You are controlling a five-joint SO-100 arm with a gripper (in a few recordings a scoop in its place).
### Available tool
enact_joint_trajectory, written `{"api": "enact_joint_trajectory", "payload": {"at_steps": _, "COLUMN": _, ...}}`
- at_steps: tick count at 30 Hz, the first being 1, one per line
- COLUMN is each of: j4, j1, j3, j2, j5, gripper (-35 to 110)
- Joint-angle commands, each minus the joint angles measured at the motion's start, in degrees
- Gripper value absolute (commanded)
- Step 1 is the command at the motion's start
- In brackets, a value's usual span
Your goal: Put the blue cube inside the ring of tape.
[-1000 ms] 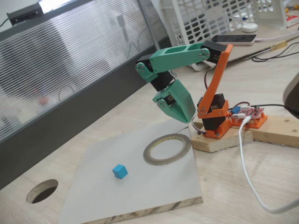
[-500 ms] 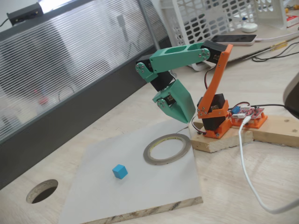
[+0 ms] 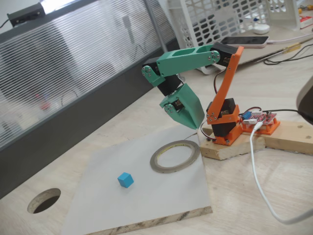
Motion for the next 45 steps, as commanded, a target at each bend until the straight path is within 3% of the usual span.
{"api": "enact_joint_trajectory", "payload": {"at_steps": 1, "j4": 1.49, "j1": 0.35, "j3": -0.18, "j2": 1.32, "j5": 0.44, "gripper": 2}}
{"api": "enact_joint_trajectory", "payload": {"at_steps": 5, "j4": 1.49, "j1": 0.53, "j3": -3.16, "j2": 1.32, "j5": 0.09, "gripper": 2}}
{"api": "enact_joint_trajectory", "payload": {"at_steps": 14, "j4": 1.49, "j1": 0.44, "j3": -28.3, "j2": 0.53, "j5": 0.09, "gripper": 2}}
{"api": "enact_joint_trajectory", "payload": {"at_steps": 24, "j4": 1.41, "j1": 0.09, "j3": -29.71, "j2": -2.9, "j5": 0.09, "gripper": 2}}
{"api": "enact_joint_trajectory", "payload": {"at_steps": 32, "j4": 1.32, "j1": -15.82, "j3": -29.79, "j2": -9.67, "j5": 0.35, "gripper": 2}}
{"api": "enact_joint_trajectory", "payload": {"at_steps": 45, "j4": 1.32, "j1": -29.71, "j3": -29.79, "j2": -16.52, "j5": 0.44, "gripper": 2}}
